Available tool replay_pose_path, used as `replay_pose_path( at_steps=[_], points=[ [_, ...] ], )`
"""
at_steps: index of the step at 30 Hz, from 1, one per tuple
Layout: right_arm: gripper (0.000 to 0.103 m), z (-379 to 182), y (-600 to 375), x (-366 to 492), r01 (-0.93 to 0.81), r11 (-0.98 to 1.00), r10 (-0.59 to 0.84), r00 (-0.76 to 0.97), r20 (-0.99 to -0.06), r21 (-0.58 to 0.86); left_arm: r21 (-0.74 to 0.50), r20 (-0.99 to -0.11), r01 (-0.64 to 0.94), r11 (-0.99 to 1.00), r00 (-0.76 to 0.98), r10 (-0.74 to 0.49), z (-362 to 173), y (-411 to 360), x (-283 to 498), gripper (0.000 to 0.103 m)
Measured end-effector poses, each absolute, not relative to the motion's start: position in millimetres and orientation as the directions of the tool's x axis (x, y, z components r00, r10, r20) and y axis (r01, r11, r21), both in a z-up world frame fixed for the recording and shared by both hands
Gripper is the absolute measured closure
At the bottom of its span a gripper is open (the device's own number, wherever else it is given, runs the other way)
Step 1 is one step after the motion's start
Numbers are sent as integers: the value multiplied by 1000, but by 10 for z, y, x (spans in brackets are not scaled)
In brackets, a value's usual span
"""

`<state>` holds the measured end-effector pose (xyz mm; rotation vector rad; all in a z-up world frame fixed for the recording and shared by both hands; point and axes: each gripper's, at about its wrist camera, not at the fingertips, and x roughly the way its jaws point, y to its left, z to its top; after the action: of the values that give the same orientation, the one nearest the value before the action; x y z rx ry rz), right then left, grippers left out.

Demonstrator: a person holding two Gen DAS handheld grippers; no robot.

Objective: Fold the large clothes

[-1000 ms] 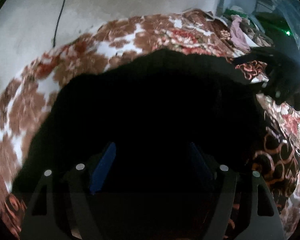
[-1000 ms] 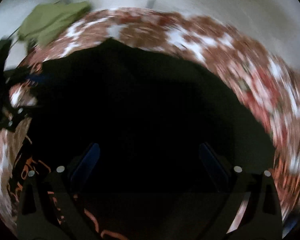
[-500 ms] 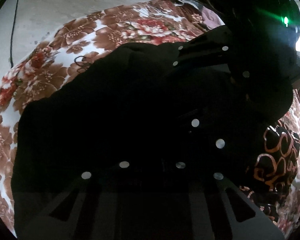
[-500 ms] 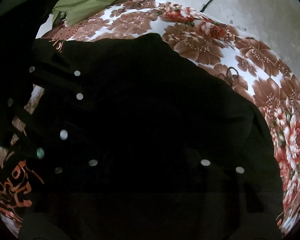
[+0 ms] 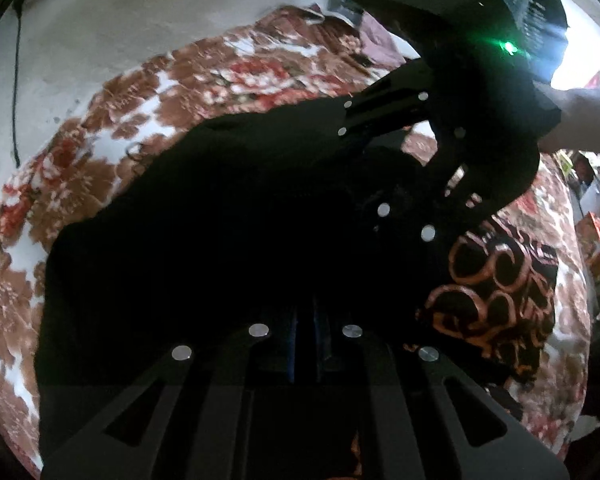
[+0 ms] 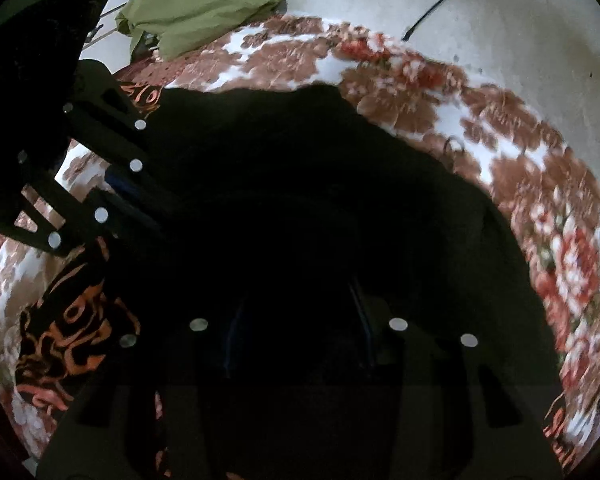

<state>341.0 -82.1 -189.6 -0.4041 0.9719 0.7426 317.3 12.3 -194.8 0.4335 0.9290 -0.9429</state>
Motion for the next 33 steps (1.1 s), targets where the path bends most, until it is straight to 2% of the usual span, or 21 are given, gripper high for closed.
replay_pose_path(
  at_steps=[8, 13, 15, 16, 17, 18, 19, 24, 26, 30, 33],
  points=[
    [58, -2617, -913, 3227, -715, 697, 335, 261, -905, 52, -119, -858, 803, 583, 213, -467, -2642, 75, 2976, 98],
    [57, -2868, -918, 3188, -706, 707, 313, 268, -911, 35, -91, -873, 779, 621, 238, -426, -2981, 14, 2935, 97],
    [54, -2856, -894, 3130, -724, 690, 307, 289, -907, 3, -67, -885, 754, 654, 258, -388, -3081, 13, 2936, 88],
    [48, -2808, -887, 3100, -729, 684, 311, 300, -902, -7, -59, -883, 742, 668, 273, -382, -3076, 5, 2916, 84],
    [40, -2757, -896, 3076, -727, 687, 323, 306, -896, -1, -64, -878, 737, 673, 279, -390, -3038, -1, 2886, 60],
    [20, -2684, -916, 3041, -713, 701, 320, 334, -887, -15, -58, -873, 732, 679, 293, -389, -2988, -3, 2846, 27],
    [9, -2627, -937, 3019, -703, 711, 316, 355, -880, -29, -44, -869, 725, 687, 312, -385, -2943, 4, 2811, 20],
    [10, -2183, -1113, 3041, -640, 766, 372, 365, -853, 61, -27, -836, 668, 744, 393, -383, -2503, 180, 2772, 20],
    [10, -2019, -1121, 3104, -615, 786, 373, 394, -840, 60, -16, -821, 633, 774, 433, -371, -2333, 225, 2881, 17],
    [5, -1782, -1020, 3432, -562, 826, 353, 477, -805, 28, 47, -775, 538, 842, 552, -309, -2033, 281, 3218, 6],
    [5, -1875, -845, 3680, -517, 853, 247, 527, -813, -76, 129, -778, 470, 873, 594, -205, -2076, 236, 3483, 5]
  ],
)
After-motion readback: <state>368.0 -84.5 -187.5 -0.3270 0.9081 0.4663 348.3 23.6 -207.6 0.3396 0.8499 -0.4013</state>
